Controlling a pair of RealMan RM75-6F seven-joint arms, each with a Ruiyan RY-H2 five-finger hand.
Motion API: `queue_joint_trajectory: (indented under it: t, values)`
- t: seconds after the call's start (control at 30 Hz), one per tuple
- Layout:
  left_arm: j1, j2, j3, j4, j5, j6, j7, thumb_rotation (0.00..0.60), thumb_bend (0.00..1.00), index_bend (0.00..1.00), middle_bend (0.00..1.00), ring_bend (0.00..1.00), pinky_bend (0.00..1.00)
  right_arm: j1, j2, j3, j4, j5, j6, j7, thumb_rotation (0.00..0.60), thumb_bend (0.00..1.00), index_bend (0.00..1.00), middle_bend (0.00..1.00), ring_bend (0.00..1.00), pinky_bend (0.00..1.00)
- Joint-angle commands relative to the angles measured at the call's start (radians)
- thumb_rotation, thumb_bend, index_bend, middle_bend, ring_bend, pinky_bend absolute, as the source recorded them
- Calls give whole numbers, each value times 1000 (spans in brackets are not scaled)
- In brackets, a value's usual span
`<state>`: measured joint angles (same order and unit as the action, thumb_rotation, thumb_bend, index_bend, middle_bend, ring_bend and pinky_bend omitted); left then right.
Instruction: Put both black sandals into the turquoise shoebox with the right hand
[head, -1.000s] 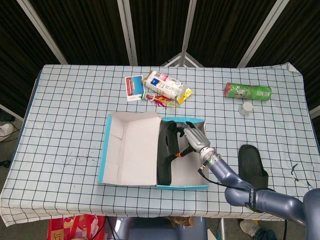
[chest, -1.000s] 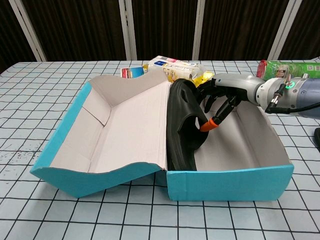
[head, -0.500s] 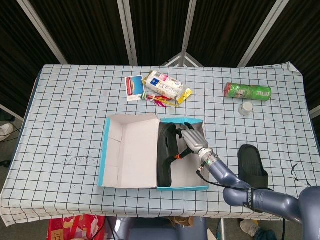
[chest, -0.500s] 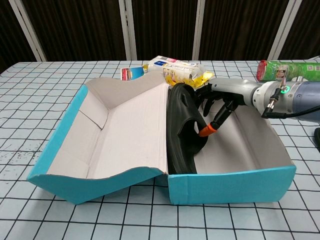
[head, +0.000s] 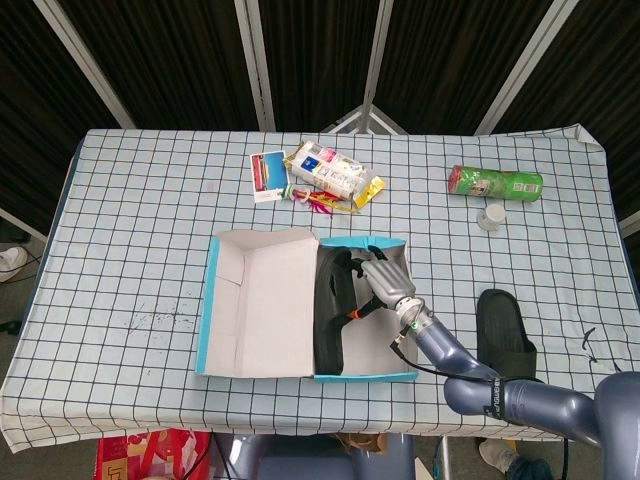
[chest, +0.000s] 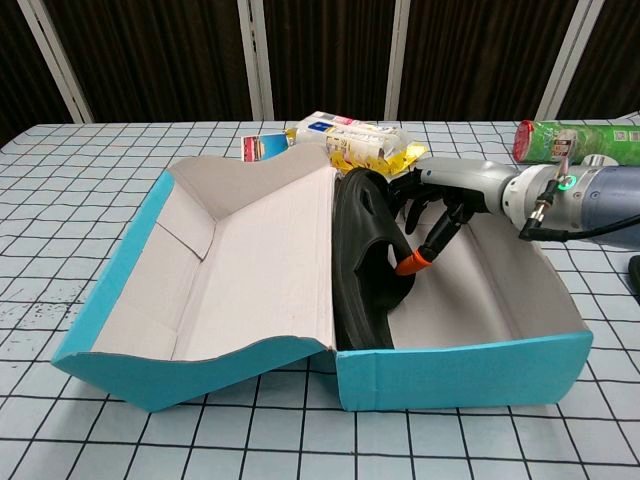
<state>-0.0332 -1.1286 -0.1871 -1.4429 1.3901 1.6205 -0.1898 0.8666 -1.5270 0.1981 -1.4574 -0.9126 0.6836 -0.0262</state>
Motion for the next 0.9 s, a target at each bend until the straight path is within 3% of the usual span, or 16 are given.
queue_joint_trajectory:
  t: [0.03, 0.37, 0.9]
  values:
    - [0, 0, 0, -1, 0, -1, 1, 600, 373, 152, 57, 32, 131, -8, 1, 9, -9, -15, 17, 14, 600, 556, 766, 660, 346, 0]
    - [1, -3, -2, 1, -6, 3, 19, 600, 373, 152, 57, 32, 131, -55, -9, 52, -38, -141, 130, 110, 600, 557, 766, 660, 346, 0]
    - [2, -1, -3, -3, -7, 4, 18, 600, 373, 152, 57, 32, 131, -87, -28, 67, -13, -283, 208, 232, 600, 557, 766, 660, 346, 0]
